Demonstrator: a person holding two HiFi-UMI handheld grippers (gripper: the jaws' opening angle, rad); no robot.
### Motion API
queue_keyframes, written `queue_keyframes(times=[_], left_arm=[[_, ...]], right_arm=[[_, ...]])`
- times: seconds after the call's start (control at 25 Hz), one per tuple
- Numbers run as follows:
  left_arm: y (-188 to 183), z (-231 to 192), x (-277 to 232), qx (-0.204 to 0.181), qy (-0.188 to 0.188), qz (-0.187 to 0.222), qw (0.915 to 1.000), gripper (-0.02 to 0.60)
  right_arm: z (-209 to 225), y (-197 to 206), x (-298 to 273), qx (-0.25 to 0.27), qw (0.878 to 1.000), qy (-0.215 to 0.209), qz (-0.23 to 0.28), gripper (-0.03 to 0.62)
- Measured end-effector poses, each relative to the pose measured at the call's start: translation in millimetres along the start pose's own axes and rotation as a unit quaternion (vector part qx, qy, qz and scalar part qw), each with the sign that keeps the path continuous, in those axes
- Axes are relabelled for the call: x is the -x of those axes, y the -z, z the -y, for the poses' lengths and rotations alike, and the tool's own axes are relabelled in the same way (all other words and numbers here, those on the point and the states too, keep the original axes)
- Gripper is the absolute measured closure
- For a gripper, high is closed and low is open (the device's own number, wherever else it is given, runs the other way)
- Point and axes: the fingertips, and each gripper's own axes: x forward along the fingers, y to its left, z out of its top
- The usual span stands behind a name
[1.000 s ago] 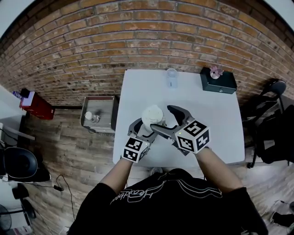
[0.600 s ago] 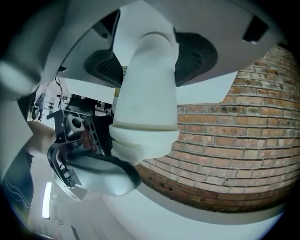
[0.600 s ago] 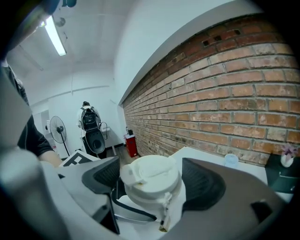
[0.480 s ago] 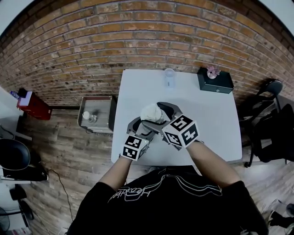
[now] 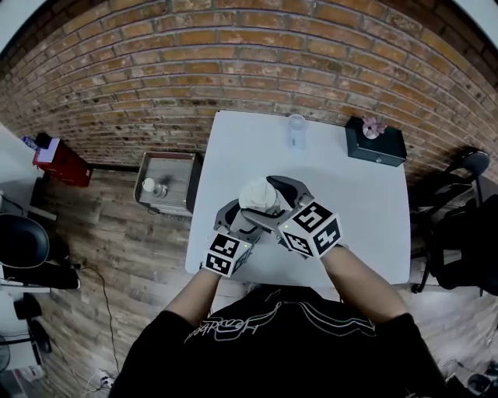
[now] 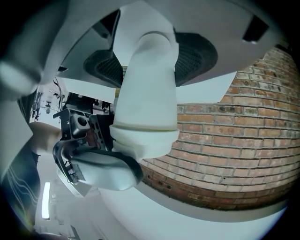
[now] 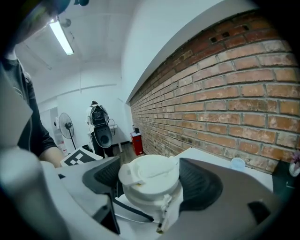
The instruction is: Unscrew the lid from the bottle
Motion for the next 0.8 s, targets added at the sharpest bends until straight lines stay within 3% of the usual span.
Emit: queue_keyframes(times=[0.36,0.8], left_arm=[[-0.2,1.4,1.3,0.000,-0.002,-0.008,1.0000,0.222],[0.4,1.1,0.8,0.003,-0.010,-0.011,0.9999,0.222]], right_arm=[[-4.9,2.4,0.8,0.039,0.994,-0.091,-0.035,0.212],[-9.8,9.5,1.4,0.126,0.967,-0.202,-0.087,0.212]])
